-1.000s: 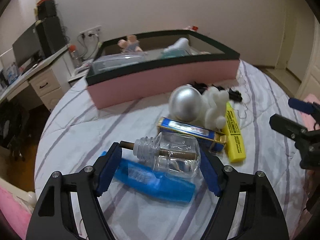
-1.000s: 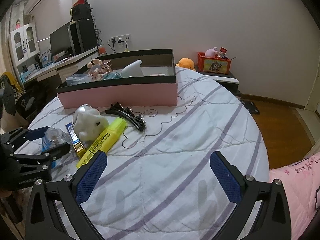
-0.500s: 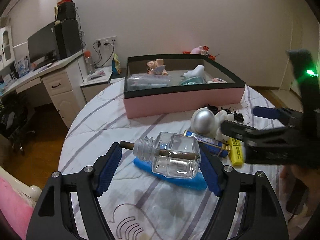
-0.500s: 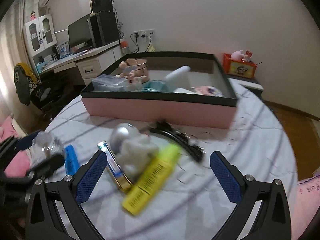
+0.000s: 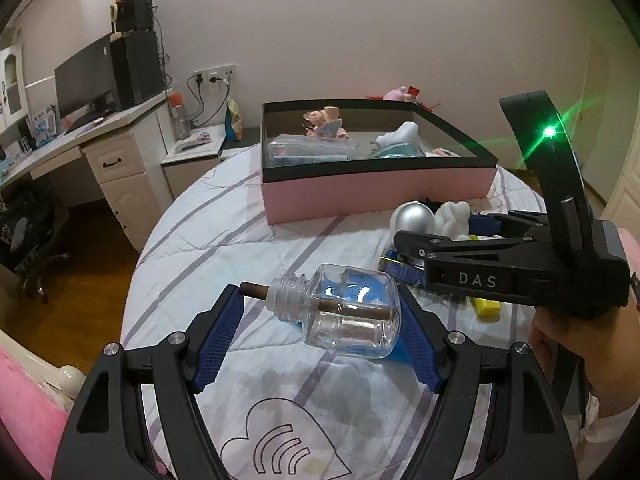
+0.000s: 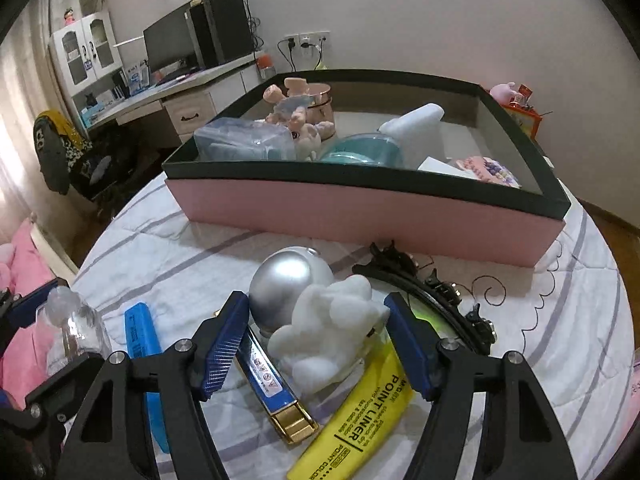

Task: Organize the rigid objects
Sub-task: 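Grasp the clear bottle with the left gripper while the right grasps the white figure, then carry the bottle and white figure into the pink box and release both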

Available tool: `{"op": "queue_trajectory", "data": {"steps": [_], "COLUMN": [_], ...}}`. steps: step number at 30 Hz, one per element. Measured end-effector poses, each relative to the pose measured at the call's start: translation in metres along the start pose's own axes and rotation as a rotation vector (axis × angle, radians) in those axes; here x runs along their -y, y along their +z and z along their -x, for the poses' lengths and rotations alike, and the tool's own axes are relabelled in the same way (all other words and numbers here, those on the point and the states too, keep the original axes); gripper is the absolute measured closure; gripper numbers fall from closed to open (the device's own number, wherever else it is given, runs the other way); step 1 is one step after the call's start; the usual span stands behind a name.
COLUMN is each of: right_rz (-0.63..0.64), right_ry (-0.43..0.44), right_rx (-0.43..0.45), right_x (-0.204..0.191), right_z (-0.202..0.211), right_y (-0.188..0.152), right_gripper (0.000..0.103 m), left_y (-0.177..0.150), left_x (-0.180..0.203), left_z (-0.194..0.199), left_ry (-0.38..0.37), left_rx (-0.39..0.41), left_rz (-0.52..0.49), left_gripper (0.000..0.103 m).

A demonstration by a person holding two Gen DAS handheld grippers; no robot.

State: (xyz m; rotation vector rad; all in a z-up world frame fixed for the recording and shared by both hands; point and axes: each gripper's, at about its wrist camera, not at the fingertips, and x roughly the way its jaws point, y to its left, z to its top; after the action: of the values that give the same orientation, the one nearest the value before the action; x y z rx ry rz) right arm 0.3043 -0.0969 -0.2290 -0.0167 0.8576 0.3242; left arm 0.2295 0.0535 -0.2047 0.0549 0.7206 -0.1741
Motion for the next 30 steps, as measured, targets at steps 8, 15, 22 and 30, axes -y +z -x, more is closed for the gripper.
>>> {"op": "queue_trajectory", "data": {"steps": [8,15,22,30], "right_rz": [-0.004,-0.023,0.003,0.037], "right_ry": [0.027,-0.02,-0.061,-0.08], "right_rx": [0.091,0.235,0.392,0.552], "right_x": [0.008,0.026,0.022,0.009], "right_z": [0.033,0.099,0.166,0.225], "right_y": [-0.009,-0.016,-0.02,-0.022], "right_gripper": [0.033,0.033,0.033,0.033], "left_y": [0.001,0.012,0.036,0.056], "left_x": [0.006,0.017,0.036,0.056], "left_z": [0.008,0.035,0.076,0.133], "left_ry": [-0.015,-0.009,0.02,0.067], "left_rx": [0.019,0.13,0.267,0.439], "left_rz": [0.003,0.018,0.001,-0.018], "left_gripper": [0.026,0.026,0.026,0.026]}}
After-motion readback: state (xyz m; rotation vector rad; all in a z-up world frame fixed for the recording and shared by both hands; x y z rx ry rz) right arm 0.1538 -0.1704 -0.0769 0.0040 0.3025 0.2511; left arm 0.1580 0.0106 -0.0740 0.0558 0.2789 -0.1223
